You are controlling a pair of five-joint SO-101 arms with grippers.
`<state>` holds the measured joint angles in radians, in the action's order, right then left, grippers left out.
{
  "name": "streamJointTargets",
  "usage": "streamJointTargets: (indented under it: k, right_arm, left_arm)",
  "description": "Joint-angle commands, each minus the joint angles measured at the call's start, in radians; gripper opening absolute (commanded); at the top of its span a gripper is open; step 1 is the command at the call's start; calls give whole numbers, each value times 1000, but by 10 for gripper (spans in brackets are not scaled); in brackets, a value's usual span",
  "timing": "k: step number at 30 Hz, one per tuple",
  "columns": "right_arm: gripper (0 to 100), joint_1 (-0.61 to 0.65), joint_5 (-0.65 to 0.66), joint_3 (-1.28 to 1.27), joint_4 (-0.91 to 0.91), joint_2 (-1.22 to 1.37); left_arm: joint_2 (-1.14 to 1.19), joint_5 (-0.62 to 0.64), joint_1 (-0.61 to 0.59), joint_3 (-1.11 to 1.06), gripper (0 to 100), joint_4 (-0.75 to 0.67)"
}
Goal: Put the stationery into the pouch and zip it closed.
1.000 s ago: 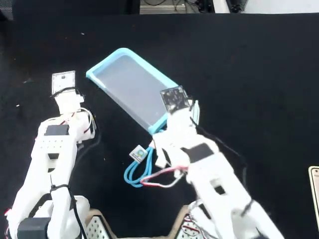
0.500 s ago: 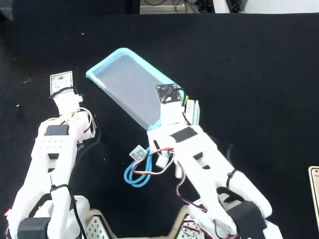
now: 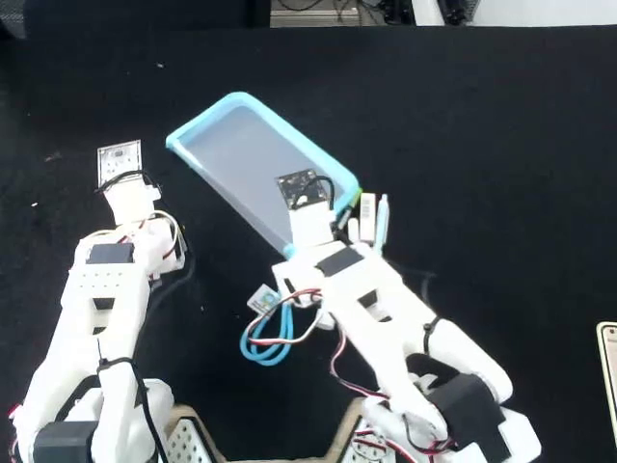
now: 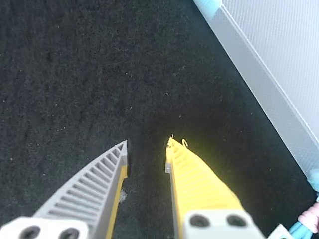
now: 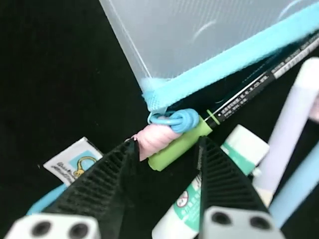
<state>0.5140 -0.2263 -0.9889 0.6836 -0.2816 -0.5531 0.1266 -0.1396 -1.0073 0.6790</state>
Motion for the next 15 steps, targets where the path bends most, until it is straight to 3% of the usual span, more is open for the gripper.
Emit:
streamJointTargets:
  k: [1,15]
  right_arm:
    - [188,26,3,30,-49,8]
    - [188,95,12,41,-14,-102]
  left_arm:
    - [-6,0,7,7,130,-15]
    - [-6,0,5,7,130,-15]
